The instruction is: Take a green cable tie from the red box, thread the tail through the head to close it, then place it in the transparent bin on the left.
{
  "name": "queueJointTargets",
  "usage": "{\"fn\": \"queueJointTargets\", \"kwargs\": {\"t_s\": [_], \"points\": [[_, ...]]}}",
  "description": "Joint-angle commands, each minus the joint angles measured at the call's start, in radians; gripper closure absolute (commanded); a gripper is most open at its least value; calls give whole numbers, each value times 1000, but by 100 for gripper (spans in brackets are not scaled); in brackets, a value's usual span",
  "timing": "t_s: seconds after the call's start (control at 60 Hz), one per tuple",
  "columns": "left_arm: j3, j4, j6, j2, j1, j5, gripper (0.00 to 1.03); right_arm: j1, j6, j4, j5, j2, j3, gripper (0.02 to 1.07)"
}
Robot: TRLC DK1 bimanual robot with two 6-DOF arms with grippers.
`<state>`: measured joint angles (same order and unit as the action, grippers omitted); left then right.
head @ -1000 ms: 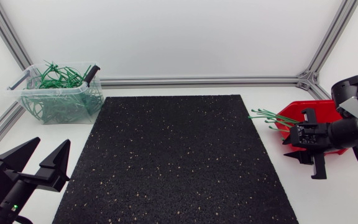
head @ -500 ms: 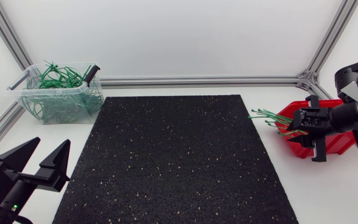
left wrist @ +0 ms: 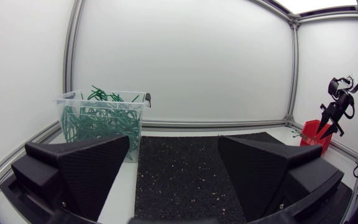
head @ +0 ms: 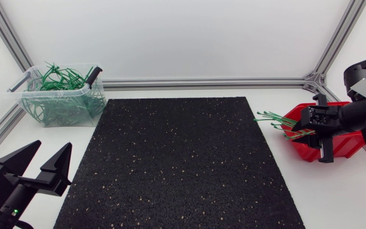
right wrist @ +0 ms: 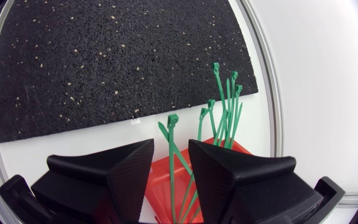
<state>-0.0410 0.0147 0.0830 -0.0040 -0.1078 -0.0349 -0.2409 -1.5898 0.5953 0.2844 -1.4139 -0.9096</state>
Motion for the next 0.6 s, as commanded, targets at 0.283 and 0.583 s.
{"fn": "queueJointTargets", "kwargs": {"t_s": [0.283,0.583], "points": [[39,-25,17,-5,-3,7,4,52,77,23,24,-25,-21,62],[39,-24,17,-5,-10,7,4,55,111,20,24,-74,-54,78]]}}
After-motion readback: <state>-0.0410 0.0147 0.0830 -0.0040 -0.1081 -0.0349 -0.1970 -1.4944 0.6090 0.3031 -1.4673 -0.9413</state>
